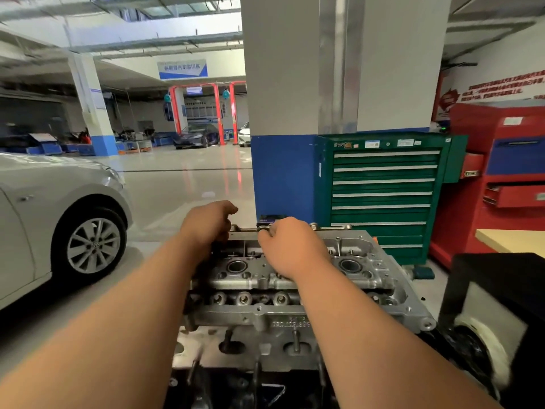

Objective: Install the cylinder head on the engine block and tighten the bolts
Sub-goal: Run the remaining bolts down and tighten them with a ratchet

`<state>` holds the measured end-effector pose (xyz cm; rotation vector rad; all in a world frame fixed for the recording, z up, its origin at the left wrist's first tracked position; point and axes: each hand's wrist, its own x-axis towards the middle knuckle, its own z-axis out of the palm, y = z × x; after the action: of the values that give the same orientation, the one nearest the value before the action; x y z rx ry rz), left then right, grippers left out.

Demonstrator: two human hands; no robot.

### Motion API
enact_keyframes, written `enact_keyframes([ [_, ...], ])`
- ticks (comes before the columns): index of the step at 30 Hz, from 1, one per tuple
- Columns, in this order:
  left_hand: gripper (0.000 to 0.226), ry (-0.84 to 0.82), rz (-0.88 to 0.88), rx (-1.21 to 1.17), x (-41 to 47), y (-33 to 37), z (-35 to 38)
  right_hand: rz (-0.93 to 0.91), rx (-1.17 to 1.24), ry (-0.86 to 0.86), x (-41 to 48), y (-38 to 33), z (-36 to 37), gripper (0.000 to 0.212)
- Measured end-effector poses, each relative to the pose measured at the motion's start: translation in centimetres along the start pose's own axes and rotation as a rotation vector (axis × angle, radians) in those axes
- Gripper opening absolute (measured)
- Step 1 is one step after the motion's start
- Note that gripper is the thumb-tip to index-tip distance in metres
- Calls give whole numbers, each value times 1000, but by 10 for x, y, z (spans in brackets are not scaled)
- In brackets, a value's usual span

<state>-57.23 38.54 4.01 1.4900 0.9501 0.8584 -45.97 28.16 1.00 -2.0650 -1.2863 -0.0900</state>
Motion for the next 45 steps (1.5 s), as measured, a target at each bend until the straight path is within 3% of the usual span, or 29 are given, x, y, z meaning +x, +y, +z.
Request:
enact_keyframes([
  [2, 37, -231, -98, -139, 5, 2, -15, 13, -9, -7, 0, -1, 1, 42],
  [3, 37, -235, -111, -165, 5, 3, -17, 23, -12, -11, 0, -2, 1, 42],
  [4, 36, -175, -92, -160, 2, 3, -13, 31, -13, -16, 0, -2, 0, 42],
  [6, 22, 143, 24, -16, -11, 0, 7, 36, -9, -20, 1, -2, 0, 41],
  [8, 27, 384, 131, -58, -21, -3, 31, 27, -8, -11, 2, -2, -1, 41],
  [11, 24, 417, 185, -2, -19, -6, 34, 1, -4, -6, 0, -1, -1, 42],
  [13, 26, 240, 121, 65, -6, 0, 14, 1, 12, -10, -1, 0, -1, 43],
  [15, 38, -108, -19, -62, 6, 6, -4, 2, 20, -8, -1, 1, 0, 42],
  [17, 39, -220, -41, -74, 13, 4, -12, 6, 14, -9, 0, 1, 1, 40],
  [19, 34, -8, 74, 149, 10, -3, -8, 15, 5, -12, 3, 1, 0, 39],
  [21, 36, 314, 258, 636, 6, -7, -9, 25, -12, -14, 3, 0, -1, 39],
  [23, 47, 351, 315, 1083, 1, -1, -16, 14, -5, -10, 2, 0, -1, 40],
  [25, 57, 279, 219, 1269, 1, 9, -24, -2, 30, -9, 0, 2, -1, 41],
  [29, 46, 131, 236, 1403, 7, 22, -23, -1, 69, 8, 0, 4, -1, 43],
  [35, 39, -102, 189, 1235, 12, 27, -43, 10, 70, -10, 1, 3, 1, 43],
  [38, 43, -40, 231, 1294, 9, 25, -35, 11, 74, -1, 1, 3, -1, 43],
  [43, 59, 247, 266, 1630, -2, 27, -19, -1, 77, 3, -1, 3, -1, 44],
  [45, 62, 274, 235, 1660, -2, 28, -17, -9, 89, 13, -1, 4, 0, 44],
])
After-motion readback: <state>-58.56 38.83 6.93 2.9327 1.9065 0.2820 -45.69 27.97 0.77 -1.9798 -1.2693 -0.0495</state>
